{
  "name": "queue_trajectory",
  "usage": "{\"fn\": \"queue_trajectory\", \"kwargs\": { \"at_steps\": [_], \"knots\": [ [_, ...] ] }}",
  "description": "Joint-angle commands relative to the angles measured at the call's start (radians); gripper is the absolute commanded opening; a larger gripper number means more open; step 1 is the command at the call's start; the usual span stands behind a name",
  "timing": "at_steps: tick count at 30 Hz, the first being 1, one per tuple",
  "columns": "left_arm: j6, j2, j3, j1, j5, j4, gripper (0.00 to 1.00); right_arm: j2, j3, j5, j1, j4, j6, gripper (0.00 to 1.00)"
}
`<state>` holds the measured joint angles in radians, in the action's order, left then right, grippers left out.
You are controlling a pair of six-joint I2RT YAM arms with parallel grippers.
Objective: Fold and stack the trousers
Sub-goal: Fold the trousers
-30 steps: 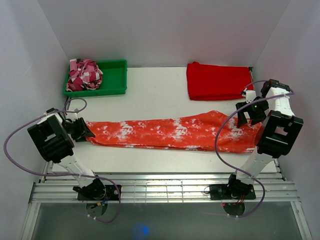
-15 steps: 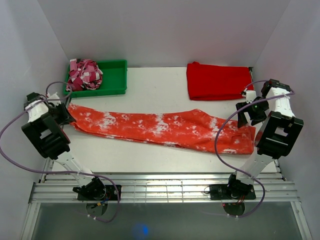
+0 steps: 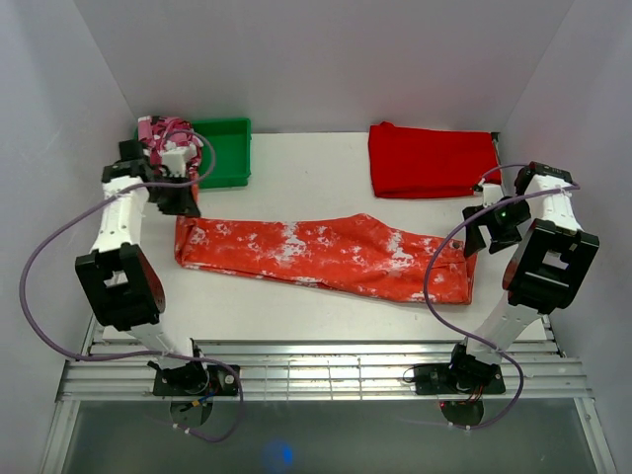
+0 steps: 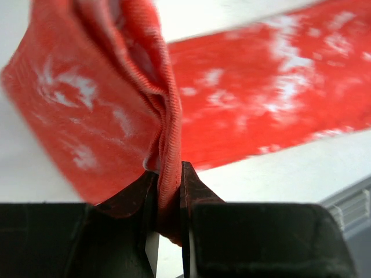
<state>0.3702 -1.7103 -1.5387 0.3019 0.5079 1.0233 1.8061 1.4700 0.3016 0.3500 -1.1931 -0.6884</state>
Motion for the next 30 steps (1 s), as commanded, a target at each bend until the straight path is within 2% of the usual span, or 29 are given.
{"fn": "queue_trajectory", "kwargs": {
  "at_steps": [1, 5, 6, 11, 16, 23, 30],
  "knots": [
    [-0.181, 0.116, 0.113, -0.151, 0.021, -0.089, 0.00, 0.002, -0.028, 0.028, 0.004, -0.030, -0.014, 0.90],
    [-0.352, 0.120, 0.192, -0.399, -0.081, -0.213, 0.00, 0.016, -0.048, 0.008, 0.004, -0.040, -0.016, 0.90],
    [-0.417, 0.114, 0.195, -0.432, -0.100, -0.245, 0.00, 0.016, -0.051, 0.001, 0.004, -0.039, -0.016, 0.90],
    [-0.539, 0.052, 0.193, -0.625, -0.227, -0.334, 0.00, 0.021, -0.059, -0.038, 0.006, -0.033, -0.002, 0.90],
    [-0.626, -0.032, 0.192, -0.701, -0.230, -0.394, 0.00, 0.038, -0.076, -0.051, 0.004, -0.036, 0.026, 0.90],
    [-0.686, -0.049, 0.238, -0.829, -0.272, -0.436, 0.00, 0.053, -0.085, -0.039, 0.004, -0.045, 0.053, 0.90],
    [-0.754, -0.075, 0.247, -0.906, -0.282, -0.437, 0.00, 0.041, -0.106, -0.024, -0.005, -0.037, 0.062, 0.90]
  ]
}}
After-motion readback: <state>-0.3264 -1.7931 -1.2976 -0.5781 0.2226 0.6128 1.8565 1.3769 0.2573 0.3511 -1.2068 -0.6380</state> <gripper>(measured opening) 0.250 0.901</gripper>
